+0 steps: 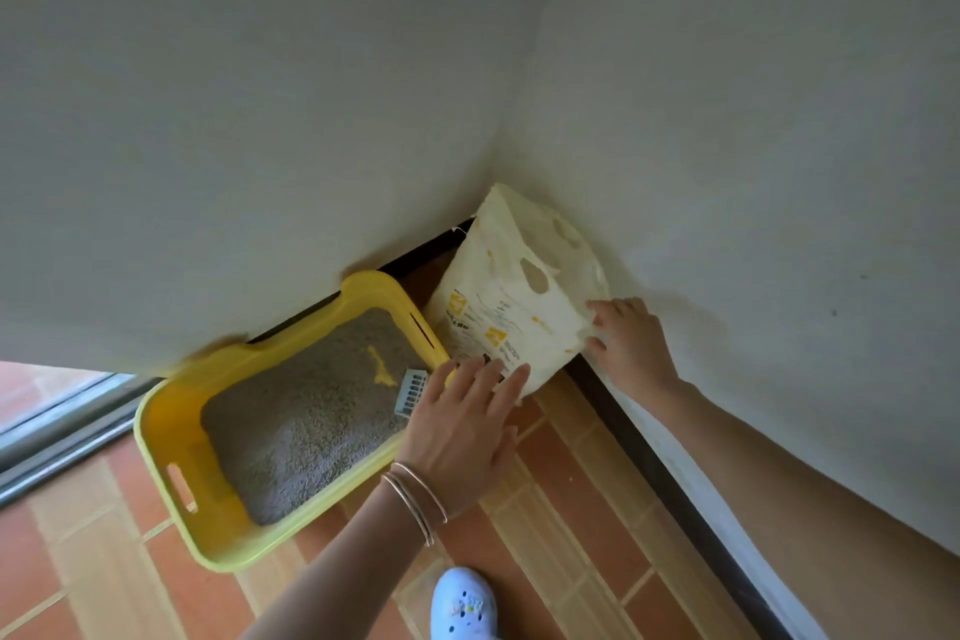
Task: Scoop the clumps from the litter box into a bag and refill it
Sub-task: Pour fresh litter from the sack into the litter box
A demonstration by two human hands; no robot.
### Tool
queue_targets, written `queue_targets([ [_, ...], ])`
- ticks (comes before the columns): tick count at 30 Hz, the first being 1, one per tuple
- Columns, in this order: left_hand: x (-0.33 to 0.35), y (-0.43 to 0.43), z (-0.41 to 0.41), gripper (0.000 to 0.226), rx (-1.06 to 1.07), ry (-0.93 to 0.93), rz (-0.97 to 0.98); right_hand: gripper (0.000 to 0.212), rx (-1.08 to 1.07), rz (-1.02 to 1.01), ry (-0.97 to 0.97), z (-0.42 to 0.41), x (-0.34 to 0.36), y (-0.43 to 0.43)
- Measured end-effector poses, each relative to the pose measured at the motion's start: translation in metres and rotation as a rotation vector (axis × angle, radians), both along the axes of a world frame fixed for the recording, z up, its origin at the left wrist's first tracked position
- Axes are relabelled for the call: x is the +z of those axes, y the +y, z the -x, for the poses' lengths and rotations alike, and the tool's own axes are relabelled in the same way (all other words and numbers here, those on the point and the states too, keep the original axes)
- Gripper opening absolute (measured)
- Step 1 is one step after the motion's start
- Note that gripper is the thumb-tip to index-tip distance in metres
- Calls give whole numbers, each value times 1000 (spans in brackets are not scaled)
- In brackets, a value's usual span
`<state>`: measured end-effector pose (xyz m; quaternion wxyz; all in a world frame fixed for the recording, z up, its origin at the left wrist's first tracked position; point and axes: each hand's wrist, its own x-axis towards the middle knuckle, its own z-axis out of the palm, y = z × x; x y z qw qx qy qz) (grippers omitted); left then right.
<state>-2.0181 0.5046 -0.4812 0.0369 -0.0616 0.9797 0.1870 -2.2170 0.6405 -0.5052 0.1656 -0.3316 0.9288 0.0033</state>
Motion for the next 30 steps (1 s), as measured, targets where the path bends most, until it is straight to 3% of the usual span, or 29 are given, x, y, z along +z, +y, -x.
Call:
queue_targets([
  [2,-1,1,-6,56,14,-16,-5,21,15,69,42,-4,-2,-3],
  [7,1,-4,-26,58,58,-33,12,3,128,304,98,-25,14,-17],
  [13,23,-19,-50,54,177,28,23,5,261,523,116,-54,65,-46],
  [21,58,-34,-82,58,259,139,19,3,284,616,27,-110,130,-71],
  [30,75,-46,-174,70,344,162,39,4,298,650,-73,-213,157,-107],
])
